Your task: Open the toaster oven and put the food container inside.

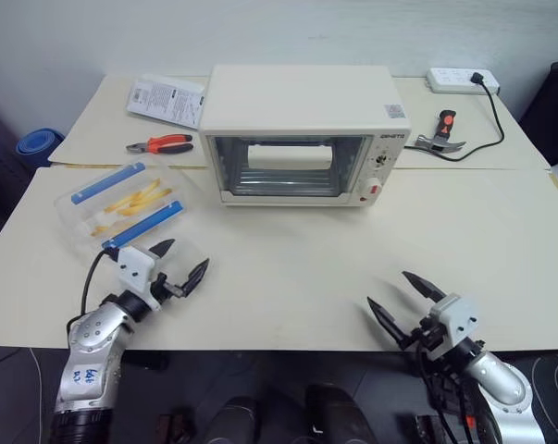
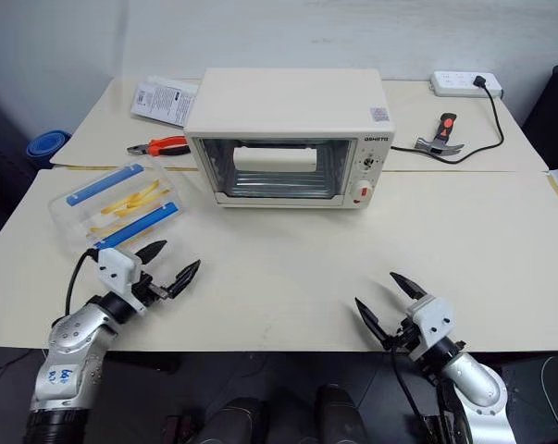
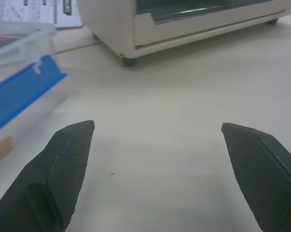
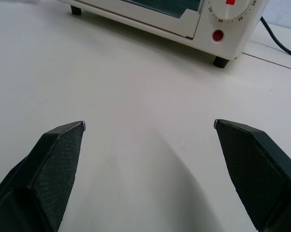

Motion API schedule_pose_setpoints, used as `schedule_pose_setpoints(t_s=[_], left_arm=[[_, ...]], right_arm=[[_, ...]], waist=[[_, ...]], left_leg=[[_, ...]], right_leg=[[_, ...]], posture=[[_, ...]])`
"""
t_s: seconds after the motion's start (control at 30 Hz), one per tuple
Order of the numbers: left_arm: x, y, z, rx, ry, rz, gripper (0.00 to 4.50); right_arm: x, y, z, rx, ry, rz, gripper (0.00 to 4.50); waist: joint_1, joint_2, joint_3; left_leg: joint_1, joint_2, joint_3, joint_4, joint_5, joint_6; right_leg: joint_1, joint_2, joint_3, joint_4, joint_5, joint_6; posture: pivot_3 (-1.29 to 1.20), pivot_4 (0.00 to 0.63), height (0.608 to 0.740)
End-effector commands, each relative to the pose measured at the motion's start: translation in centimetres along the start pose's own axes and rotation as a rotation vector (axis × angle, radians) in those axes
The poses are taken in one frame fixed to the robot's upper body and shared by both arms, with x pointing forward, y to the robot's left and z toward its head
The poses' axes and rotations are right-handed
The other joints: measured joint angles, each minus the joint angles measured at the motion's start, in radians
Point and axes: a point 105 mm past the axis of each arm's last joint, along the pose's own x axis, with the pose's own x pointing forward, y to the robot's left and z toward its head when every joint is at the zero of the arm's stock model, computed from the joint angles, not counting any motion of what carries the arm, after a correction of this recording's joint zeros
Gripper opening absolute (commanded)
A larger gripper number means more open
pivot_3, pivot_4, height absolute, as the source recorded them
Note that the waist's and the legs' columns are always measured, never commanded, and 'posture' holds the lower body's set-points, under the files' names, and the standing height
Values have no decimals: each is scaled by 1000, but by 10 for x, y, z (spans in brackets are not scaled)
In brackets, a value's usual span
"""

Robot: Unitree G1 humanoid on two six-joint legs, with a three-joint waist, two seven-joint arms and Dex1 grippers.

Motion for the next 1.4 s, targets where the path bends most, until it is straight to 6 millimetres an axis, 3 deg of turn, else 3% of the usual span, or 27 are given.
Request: schedule_pose_setpoints(t_s=[0.03,0.1,0.2,0.3,0.5,0.73,0.93,1.13,1.27,1.4], left_arm=[[1,-6,8,29,7,-61,4500],[0,-7,18,-26,-20,-107,4500],[-13,-4,45,-149,-93,-224,4500],[-26,7,70,-151,-115,-275,4500],[-33,12,96,-104,-129,-306,4500],[-31,4,99,-107,-139,-306,4500],[-29,5,99,-120,-140,-283,4500],[-26,23,114,-145,-183,-251,4500],[-12,41,125,-149,-223,-206,3629],[17,47,123,-97,-205,-204,2389]], right_arm=[[12,3,22,-30,-87,34,4480],[29,11,40,1,-121,140,4480],[62,1,74,40,-163,188,4480],[90,-10,101,108,-196,224,4480],[124,-13,130,133,-227,277,4480],[152,-5,150,112,-279,336,4480],[149,26,167,104,-320,493,4480],[117,49,146,-13,-262,631,4480],[99,54,111,-125,-166,665,4500],[94,55,98,-153,-154,660,4500]], waist=[[0,0,0],[-4,0,0],[-20,1,1],[-22,1,1],[-17,2,1],[-19,2,1],[-21,2,1],[-21,2,1],[-19,2,2],[-19,2,2]], left_leg=[[0,0,0,0,0,0],[0,0,0,0,0,0],[-1,1,0,1,0,0],[0,3,0,1,0,-1],[-2,5,-2,0,-2,-2],[-2,5,-1,1,-3,-1],[-2,6,0,1,-3,-2],[-4,6,0,1,-3,-2],[-3,7,1,1,-4,-3],[-3,7,2,2,-3,-3]], right_leg=[[0,0,0,0,0,0],[0,0,0,0,0,0],[-1,0,0,0,0,0],[-1,1,0,1,0,-1],[-1,4,-1,-2,-1,-2],[-2,5,-1,-1,-1,-2],[-3,6,0,-1,-1,-2],[-4,6,0,-1,-1,-2],[-4,7,0,-1,-1,-2],[-4,8,1,0,-1,-2]], posture=[[0,150,740],[0,150,740],[0,150,740],[0,150,740],[0,150,740],[0,150,740],[0,150,740],[0,150,740],[0,150,740],[0,150,740]])
